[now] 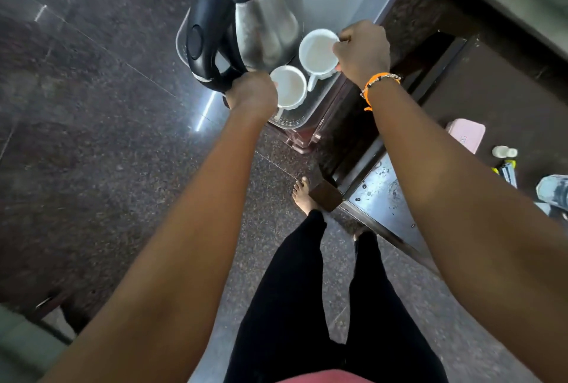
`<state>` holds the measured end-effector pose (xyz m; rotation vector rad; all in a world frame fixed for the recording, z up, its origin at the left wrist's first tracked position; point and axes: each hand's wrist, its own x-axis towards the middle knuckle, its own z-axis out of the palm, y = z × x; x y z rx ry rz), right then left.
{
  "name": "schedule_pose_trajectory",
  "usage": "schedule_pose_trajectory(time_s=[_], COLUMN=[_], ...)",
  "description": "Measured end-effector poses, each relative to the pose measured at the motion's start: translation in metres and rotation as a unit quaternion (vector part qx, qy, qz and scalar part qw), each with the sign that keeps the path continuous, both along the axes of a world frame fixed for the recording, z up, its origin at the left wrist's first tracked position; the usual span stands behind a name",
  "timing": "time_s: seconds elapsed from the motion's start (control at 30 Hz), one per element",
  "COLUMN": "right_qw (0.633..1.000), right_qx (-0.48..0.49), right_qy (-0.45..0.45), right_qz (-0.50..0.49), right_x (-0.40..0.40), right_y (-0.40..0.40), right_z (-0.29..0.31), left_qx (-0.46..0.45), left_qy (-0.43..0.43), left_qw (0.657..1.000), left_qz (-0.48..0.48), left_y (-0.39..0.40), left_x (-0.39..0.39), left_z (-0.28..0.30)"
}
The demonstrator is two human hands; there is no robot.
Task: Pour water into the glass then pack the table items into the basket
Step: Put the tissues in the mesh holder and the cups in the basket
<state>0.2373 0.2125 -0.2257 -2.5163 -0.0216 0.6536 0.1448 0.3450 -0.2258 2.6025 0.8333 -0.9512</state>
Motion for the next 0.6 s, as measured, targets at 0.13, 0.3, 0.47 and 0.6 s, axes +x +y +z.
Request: schedule_pose_trajectory(time_s=[0.13, 0.3, 0.47, 0.6], right_qw=[0.999, 0.995, 0.986, 0.981], right_qx=[-0.015, 0.061, 0.122, 0.131], right_qy=[-0.01, -0.075, -0.103, -0.06], right_qz=[0.027, 0.021, -0.05, -0.128], right_x=[0.002, -0.01, -0.061, -0.11], right_y=[0.003, -0.014, -0.07, -0.132], right_z=[-0.009, -0.004, -0.003, -0.013], left_qx=[-0.002, 0.042, 0.043, -0.025], left_qy=[-0.017, -0.068, -0.179, -0.225], left_qw=[1.0, 0.997, 0.975, 0.968], left_qz=[-0.008, 0.017, 0.127, 0.107], left_y=[0.0, 0.0, -0.044, -0.095], left_x=[-0.002, -0.01, -0.033, -0.051], left_z=[-0.008, -0.008, 0.01, 0.024])
